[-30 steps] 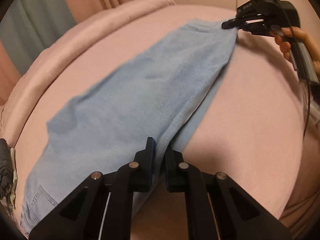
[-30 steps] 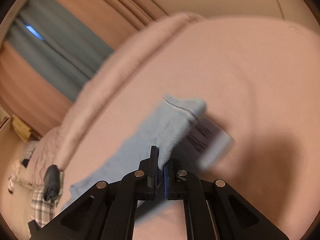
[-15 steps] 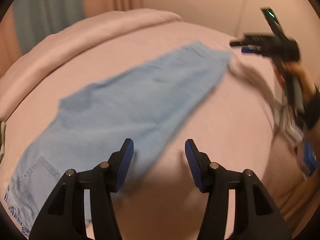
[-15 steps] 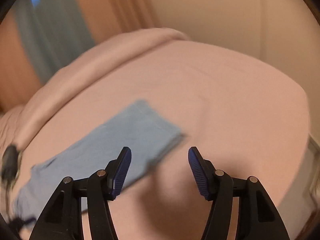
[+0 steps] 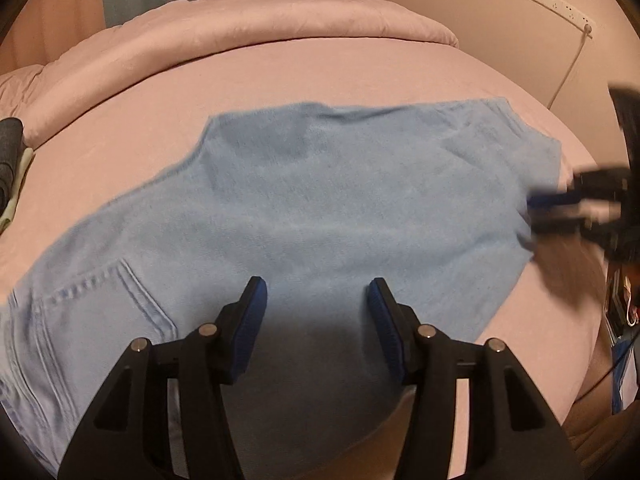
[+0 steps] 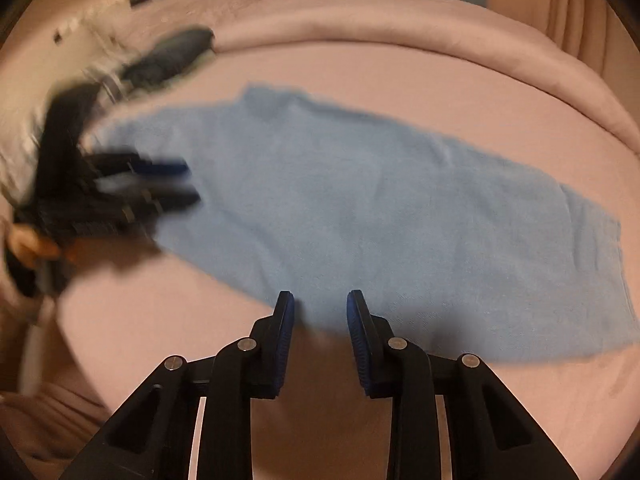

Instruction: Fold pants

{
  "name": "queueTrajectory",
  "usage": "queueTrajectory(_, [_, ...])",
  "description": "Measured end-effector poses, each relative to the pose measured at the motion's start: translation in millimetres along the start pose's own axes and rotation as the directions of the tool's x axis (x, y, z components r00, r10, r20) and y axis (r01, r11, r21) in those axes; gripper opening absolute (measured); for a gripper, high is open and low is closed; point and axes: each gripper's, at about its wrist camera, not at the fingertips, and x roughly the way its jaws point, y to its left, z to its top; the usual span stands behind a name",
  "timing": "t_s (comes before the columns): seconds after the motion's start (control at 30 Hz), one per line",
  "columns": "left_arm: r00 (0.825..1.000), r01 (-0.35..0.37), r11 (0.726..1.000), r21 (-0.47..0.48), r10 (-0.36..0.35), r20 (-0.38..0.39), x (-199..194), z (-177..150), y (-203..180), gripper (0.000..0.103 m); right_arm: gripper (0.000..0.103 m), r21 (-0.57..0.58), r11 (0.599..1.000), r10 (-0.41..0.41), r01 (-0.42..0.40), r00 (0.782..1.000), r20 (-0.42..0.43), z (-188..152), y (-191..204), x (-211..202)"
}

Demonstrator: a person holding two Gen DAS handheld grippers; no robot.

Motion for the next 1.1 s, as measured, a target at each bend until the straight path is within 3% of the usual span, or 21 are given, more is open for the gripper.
queueTrajectory(0.1, [1.0,0.022,0.999,-0.023,-0.021,0.023,1.8,19.4,7.6,0.053,0.031,0.005,1.0,0.012,-0.012,0.996,0.087,44.1,-21.4,-7.9])
queueTrajectory(0.17, [0.999,0.021,1.0,-0.021,-0.02,0.044,5.0,35.6,9.5,0.053,0.031,-0.017,0.999,0.05,-0.048,0.995,0.092,65.2,-28.4,2.9])
queueTrajectory(0.33, [0.998,-0.008,0.994,0.111,0.001,0.065,10.4,79.1,10.4,0.053,0.033,-0.151,0.988,0.021,-0.025,0.999,-0.03,102.4,-46.2,39.9])
queueTrajectory(0.47, [1.0,0.022,0.955,0.294,-0.026,0.008,26.2,110.8,4.5,0.055,0.034,-0.253,0.966,0.021,-0.05,0.993,-0.115,114.2,-46.5,52.2])
queueTrajectory(0.6, [0.988,0.093,0.921,0.379,-0.038,-0.149,59.6,123.5,4.2,0.053,0.035,-0.305,0.948,0.029,-0.092,0.979,-0.204,117.3,-50.1,58.4])
queueTrajectory(0.63, [0.981,0.095,0.91,0.404,-0.016,-0.195,71.0,123.9,3.5,0.049,0.035,-0.318,0.944,0.018,-0.09,0.975,-0.221,116.9,-51.4,61.3])
queueTrajectory(0.7, [0.968,0.095,0.888,0.449,0.023,-0.251,88.4,124.4,1.4,0.013,0.029,-0.346,0.935,-0.006,-0.08,0.971,-0.239,117.0,-47.2,64.2])
queueTrajectory(0.73, [0.967,0.101,0.883,0.459,0.022,-0.254,89.7,123.6,1.2,0.013,0.009,-0.396,0.918,-0.055,-0.04,0.972,-0.228,115.2,-40.2,64.7])
queueTrajectory(0.8, [0.976,0.07,0.873,0.484,0.039,-0.212,86.6,125.5,1.0,0.011,0.005,-0.435,0.9,-0.069,-0.031,0.975,-0.211,114.2,-31.1,61.9])
queueTrajectory(0.93, [0.982,0.04,0.911,0.411,0.039,-0.182,84.4,130.9,13.7,0.012,0.003,-0.415,0.91,-0.102,0.02,0.979,-0.175,121.6,-32.4,59.6])
queueTrajectory(1.03, [0.985,-0.022,0.911,0.411,0.091,-0.148,92.3,130.5,14.7,0.027,0.004,-0.403,0.914,-0.138,0.054,0.973,-0.183,116.5,-31.1,67.6])
queueTrajectory(1.1, [0.986,-0.074,0.924,0.375,0.123,-0.109,91.9,131.6,19.6,0.05,0.004,-0.379,0.923,-0.137,0.068,0.978,-0.159,115.6,-29.7,62.2])
